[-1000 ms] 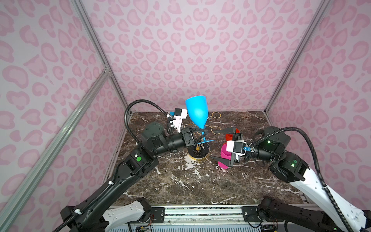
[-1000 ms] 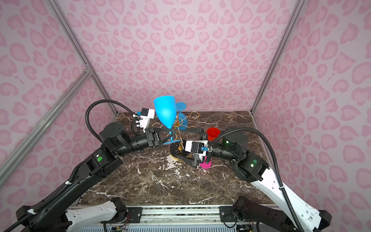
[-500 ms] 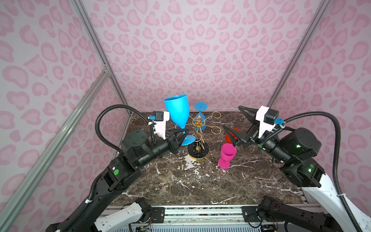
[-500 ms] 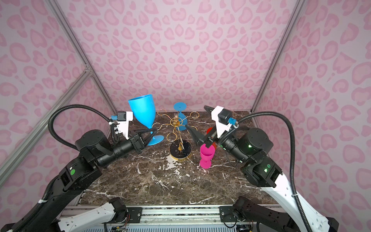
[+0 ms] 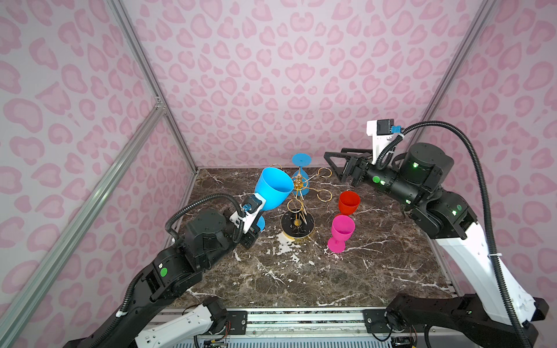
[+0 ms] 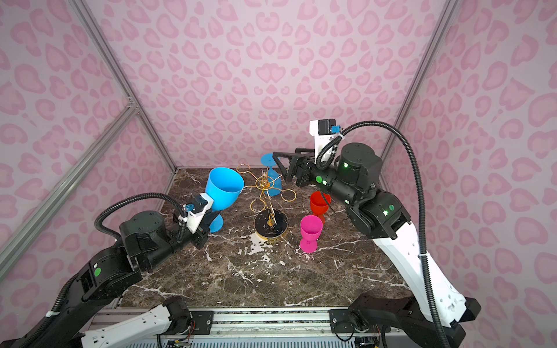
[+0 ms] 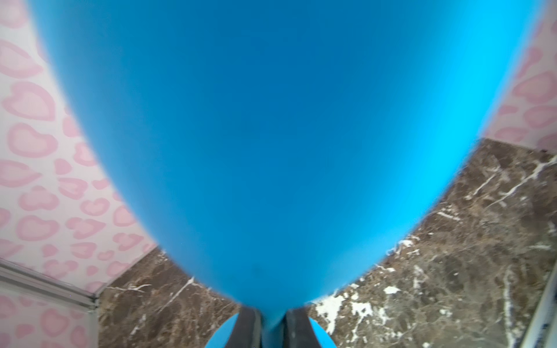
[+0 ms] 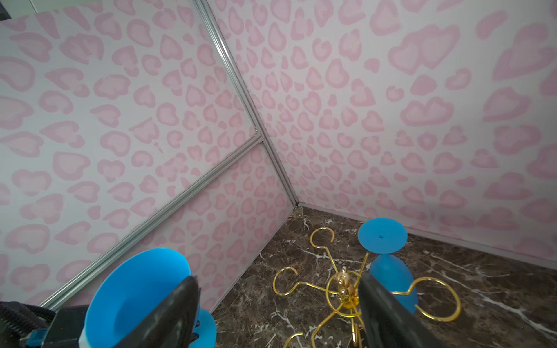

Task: Take the wine glass off the wine glass rack
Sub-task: 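Open and draw back the right gripper while the left gripper holds the glass, then move the right gripper to grip the blue glass's rim while the left holds the stem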

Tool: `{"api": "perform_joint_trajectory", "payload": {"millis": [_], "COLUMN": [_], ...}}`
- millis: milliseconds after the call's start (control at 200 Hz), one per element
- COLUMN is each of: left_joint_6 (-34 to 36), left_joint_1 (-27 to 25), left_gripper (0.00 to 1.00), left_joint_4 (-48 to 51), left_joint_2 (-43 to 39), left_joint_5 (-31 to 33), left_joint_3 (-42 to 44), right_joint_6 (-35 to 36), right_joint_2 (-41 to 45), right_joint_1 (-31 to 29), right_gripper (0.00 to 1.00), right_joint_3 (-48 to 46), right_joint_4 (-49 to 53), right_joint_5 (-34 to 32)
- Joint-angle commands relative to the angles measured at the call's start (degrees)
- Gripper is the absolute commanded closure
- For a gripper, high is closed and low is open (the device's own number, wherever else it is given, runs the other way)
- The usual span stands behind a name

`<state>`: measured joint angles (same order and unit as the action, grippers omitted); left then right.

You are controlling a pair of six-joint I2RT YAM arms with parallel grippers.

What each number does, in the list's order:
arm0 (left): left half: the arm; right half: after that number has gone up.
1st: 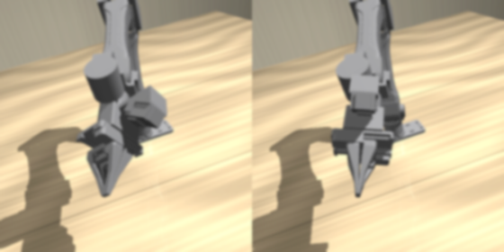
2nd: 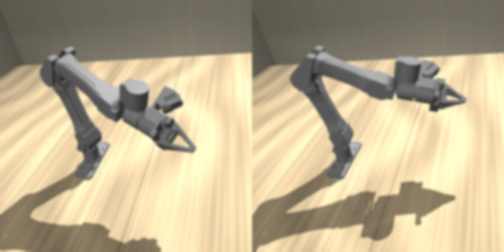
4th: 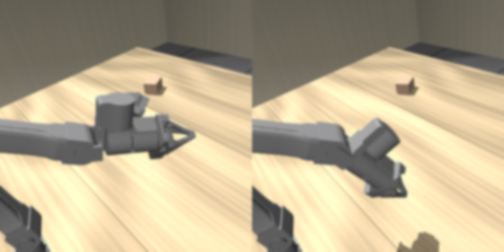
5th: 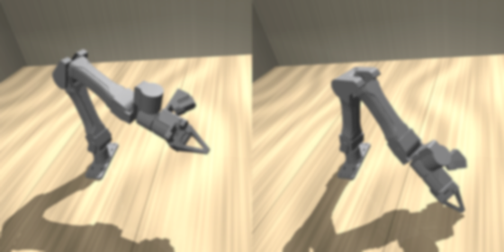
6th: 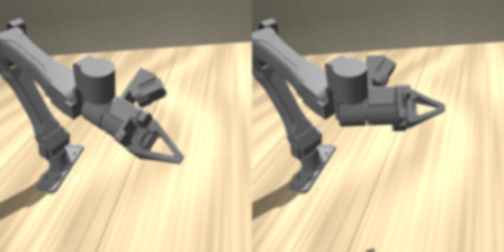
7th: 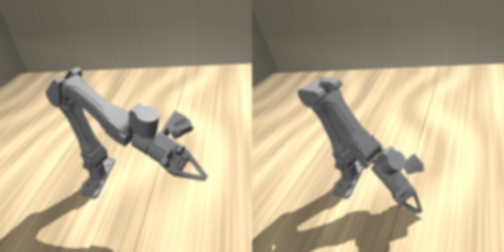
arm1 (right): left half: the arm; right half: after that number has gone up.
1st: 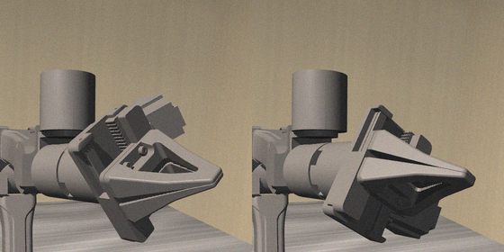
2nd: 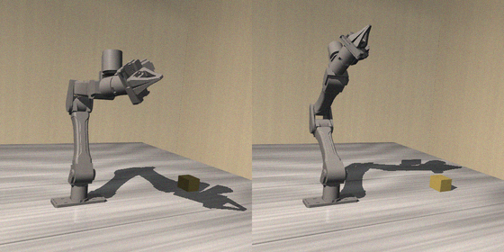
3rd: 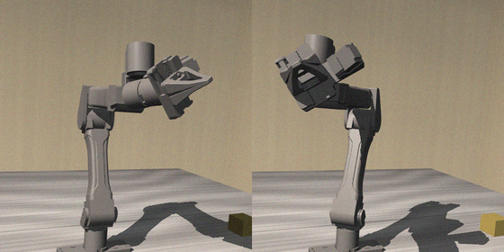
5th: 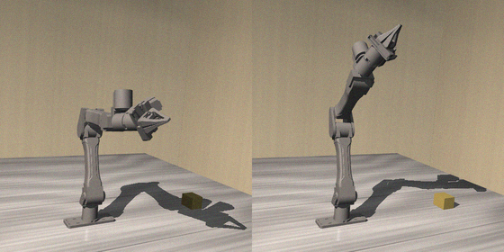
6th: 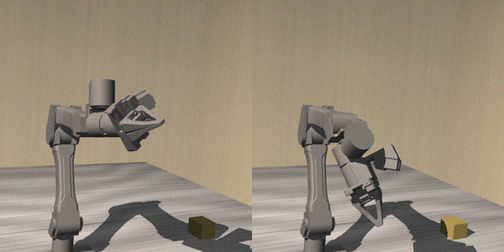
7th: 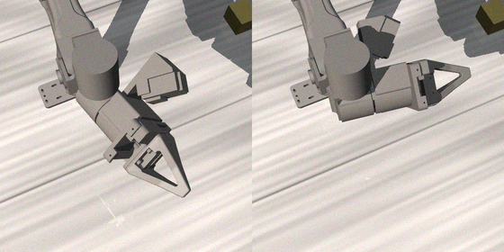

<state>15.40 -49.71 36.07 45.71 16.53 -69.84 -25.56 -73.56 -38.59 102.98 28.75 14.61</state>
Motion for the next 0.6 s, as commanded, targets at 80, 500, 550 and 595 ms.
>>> {"api": "perform_joint_trajectory", "payload": {"millis": [80, 500, 550, 595], "left_joint_6": [14.28, 20.20, 20.46, 20.61], "left_joint_1": [-0.57, -0.56, -0.56, -0.56], "left_gripper": [0.96, 0.96, 0.96, 0.96], "left_joint_4": [-3.57, -5.54, -5.40, -5.39], "left_joint_2": [-1.47, -2.15, -2.02, -1.92], "left_joint_5": [8.78, 10.81, 10.93, 11.15], "left_joint_3": [4.07, 6.69, 6.79, 6.90], "right_joint_6": [-5.22, -7.56, -7.28, -7.11], "right_joint_2": [-4.65, -6.75, -6.86, -7.12], "right_joint_1": [0.09, -3.17, -3.81, -4.07], "right_gripper": [0.25, 0.57, 0.58, 0.59], "right_joint_3": [1.34, -4.08, -4.02, -3.88], "right_joint_4": [7.44, 2.56, 2.53, 2.99], "right_joint_5": [12.20, 19.92, 19.96, 19.93]}}
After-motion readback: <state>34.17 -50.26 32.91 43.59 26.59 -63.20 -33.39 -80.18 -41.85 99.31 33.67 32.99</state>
